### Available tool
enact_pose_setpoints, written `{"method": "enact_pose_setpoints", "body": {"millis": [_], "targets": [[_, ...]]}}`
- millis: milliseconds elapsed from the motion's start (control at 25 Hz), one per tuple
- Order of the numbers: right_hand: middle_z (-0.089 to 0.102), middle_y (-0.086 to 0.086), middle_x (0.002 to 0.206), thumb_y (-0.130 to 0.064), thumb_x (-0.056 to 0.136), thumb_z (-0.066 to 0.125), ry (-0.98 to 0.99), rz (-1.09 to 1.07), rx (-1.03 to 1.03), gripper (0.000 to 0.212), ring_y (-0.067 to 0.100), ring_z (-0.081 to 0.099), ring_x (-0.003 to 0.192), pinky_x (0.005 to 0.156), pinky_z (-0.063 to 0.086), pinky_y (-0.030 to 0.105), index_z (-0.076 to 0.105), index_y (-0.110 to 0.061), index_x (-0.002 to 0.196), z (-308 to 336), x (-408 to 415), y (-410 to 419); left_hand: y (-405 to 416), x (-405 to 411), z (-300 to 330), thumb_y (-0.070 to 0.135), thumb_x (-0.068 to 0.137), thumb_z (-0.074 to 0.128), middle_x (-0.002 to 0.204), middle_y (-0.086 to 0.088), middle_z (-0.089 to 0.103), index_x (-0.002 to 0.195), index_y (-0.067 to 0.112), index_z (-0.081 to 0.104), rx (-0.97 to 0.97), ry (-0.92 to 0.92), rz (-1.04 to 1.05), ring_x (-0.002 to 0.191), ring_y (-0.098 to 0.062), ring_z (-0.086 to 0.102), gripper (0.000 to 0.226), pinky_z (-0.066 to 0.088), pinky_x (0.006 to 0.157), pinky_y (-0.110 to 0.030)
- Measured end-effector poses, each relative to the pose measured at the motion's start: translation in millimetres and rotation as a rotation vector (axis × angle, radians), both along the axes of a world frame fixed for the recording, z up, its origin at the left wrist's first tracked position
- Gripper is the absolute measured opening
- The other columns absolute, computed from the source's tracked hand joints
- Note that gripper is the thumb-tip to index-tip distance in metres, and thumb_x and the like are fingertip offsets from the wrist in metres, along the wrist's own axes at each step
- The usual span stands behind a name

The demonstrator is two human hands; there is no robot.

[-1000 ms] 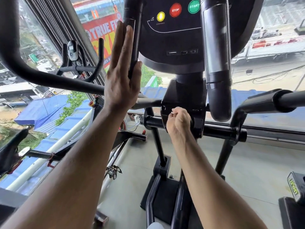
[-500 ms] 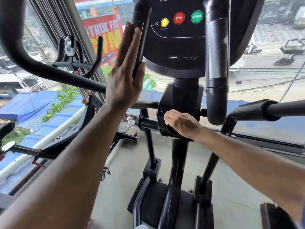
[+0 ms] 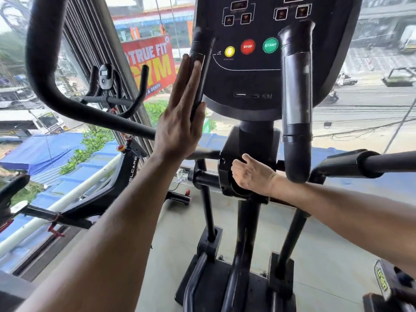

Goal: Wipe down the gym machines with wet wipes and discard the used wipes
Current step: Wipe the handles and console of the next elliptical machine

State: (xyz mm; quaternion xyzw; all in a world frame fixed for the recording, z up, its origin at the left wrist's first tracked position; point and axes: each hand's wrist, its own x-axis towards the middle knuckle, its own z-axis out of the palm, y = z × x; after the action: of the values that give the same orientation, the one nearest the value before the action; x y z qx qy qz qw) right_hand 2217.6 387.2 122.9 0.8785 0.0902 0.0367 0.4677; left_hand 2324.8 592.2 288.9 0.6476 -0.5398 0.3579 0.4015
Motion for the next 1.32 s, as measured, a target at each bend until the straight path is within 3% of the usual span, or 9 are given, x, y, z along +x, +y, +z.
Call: {"method": "enact_pose_setpoints", "body": {"millis": [160, 400, 520, 600, 720, 840, 1000, 1160, 1320], "targets": [[0.052, 0.006, 0.097, 0.003, 0.089, 0.036, 0.045, -0.182, -0.084, 0.037, 0.027, 0.043, 0.097, 0.082, 0.039, 0.040, 0.066, -0.011, 0.106, -20, -14, 11, 0, 1, -1, -0.001, 0.102, 0.055, 0.165, -0.027, 0.028, 0.155, -0.007, 0.034, -0.010, 0.018, -0.004, 0.148, 0.018, 0.004, 0.058, 0.018, 0.100, 0.009], [0.064, 0.005, 0.104, -0.015, 0.096, 0.051, 0.215, -0.370, -0.099, 0.024, 0.030, 0.044, 0.098, 0.086, 0.034, 0.047, 0.070, -0.021, 0.110, -16, -18, 32, 2, -1, -1, 0.000, 0.102, 0.054, 0.166, -0.026, 0.026, 0.156, -0.006, 0.034, 0.004, 0.021, -0.011, 0.148, 0.017, 0.003, 0.058, 0.020, 0.102, 0.007], [0.062, 0.015, 0.136, -0.029, 0.102, 0.052, 0.256, -0.356, -0.264, 0.037, 0.046, 0.047, 0.130, 0.111, 0.020, 0.069, 0.062, -0.014, 0.134, -22, -20, 28, 1, -1, -2, 0.000, 0.102, 0.054, 0.166, -0.026, 0.026, 0.156, -0.006, 0.034, 0.005, 0.033, -0.019, 0.147, 0.020, 0.004, 0.058, 0.022, 0.099, 0.008], [0.051, 0.019, 0.150, -0.042, 0.101, 0.052, 0.293, -0.440, -0.341, 0.049, 0.054, 0.028, 0.146, 0.105, -0.004, 0.085, 0.056, -0.017, 0.143, -23, -18, 27, 1, -1, -1, -0.002, 0.102, 0.055, 0.165, -0.028, 0.026, 0.155, -0.008, 0.034, 0.002, 0.021, -0.019, 0.146, 0.021, 0.002, 0.058, 0.018, 0.100, 0.009], [0.027, 0.025, 0.162, -0.052, 0.101, 0.045, 0.343, -0.498, -0.448, 0.064, 0.055, 0.006, 0.151, 0.098, -0.016, 0.087, 0.040, -0.018, 0.154, -27, -23, 26, 1, -1, 0, -0.004, 0.101, 0.055, 0.163, -0.030, 0.027, 0.154, -0.010, 0.035, -0.017, 0.006, -0.019, 0.147, 0.019, 0.000, 0.057, 0.015, 0.104, 0.008], [0.040, 0.022, 0.157, -0.045, 0.101, 0.048, 0.384, -0.443, -0.446, 0.061, 0.051, 0.021, 0.150, 0.104, -0.016, 0.083, 0.043, -0.012, 0.152, -28, -26, 31, 2, -1, -1, -0.003, 0.102, 0.054, 0.164, -0.030, 0.027, 0.154, -0.009, 0.035, -0.014, 0.000, -0.016, 0.148, 0.017, 0.001, 0.056, 0.014, 0.106, 0.007], [0.069, 0.007, 0.121, -0.014, 0.096, 0.057, 0.302, -0.391, 0.063, 0.028, 0.035, 0.061, 0.119, 0.123, 0.018, 0.055, 0.066, -0.014, 0.123, -12, -23, 36, -1, -1, -1, -0.002, 0.102, 0.053, 0.164, -0.029, 0.027, 0.155, -0.009, 0.034, -0.007, 0.004, -0.008, 0.147, 0.019, 0.001, 0.056, 0.015, 0.102, 0.009], [0.071, 0.004, 0.101, 0.007, 0.087, 0.052, -0.012, -0.397, 0.565, 0.030, 0.025, 0.070, 0.095, 0.078, 0.046, 0.033, 0.061, -0.014, 0.108, 6, -16, 39, 1, 0, -2, -0.002, 0.102, 0.053, 0.164, -0.030, 0.027, 0.155, -0.009, 0.034, -0.016, 0.005, 0.003, 0.148, 0.017, 0.003, 0.056, 0.016, 0.102, 0.009], [0.072, 0.008, 0.101, 0.008, 0.084, 0.063, -0.139, -0.530, 0.818, 0.033, 0.031, 0.073, 0.095, 0.069, 0.051, 0.035, 0.058, -0.011, 0.110, -14, 8, 37, -1, -4, -1, -0.005, 0.101, 0.052, 0.162, -0.033, 0.027, 0.153, -0.012, 0.034, -0.006, 0.001, 0.003, 0.152, -0.011, 0.015, 0.055, 0.016, 0.107, 0.005]]}}
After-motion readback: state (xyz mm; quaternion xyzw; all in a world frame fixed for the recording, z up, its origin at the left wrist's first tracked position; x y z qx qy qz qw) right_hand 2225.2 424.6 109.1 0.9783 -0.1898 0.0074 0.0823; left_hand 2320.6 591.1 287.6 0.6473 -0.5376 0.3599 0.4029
